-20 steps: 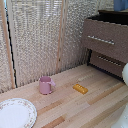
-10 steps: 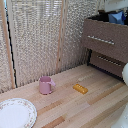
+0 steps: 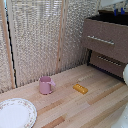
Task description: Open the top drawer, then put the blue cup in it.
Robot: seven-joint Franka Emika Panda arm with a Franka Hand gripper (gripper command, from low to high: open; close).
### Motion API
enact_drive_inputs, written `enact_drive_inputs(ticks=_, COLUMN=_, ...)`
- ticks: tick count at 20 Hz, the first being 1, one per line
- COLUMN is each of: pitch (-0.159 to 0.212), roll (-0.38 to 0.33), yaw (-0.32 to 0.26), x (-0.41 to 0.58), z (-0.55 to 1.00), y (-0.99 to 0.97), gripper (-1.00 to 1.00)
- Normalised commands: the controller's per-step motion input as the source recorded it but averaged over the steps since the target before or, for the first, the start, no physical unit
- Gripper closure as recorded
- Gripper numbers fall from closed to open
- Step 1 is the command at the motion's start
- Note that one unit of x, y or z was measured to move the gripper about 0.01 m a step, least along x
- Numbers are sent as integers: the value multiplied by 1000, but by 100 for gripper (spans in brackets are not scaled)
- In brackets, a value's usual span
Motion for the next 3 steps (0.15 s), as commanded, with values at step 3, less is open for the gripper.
enact_drive_inputs(ticks=3, pitch=0, roll=4, yaw=98, x=306, z=724, y=214, gripper=-100)
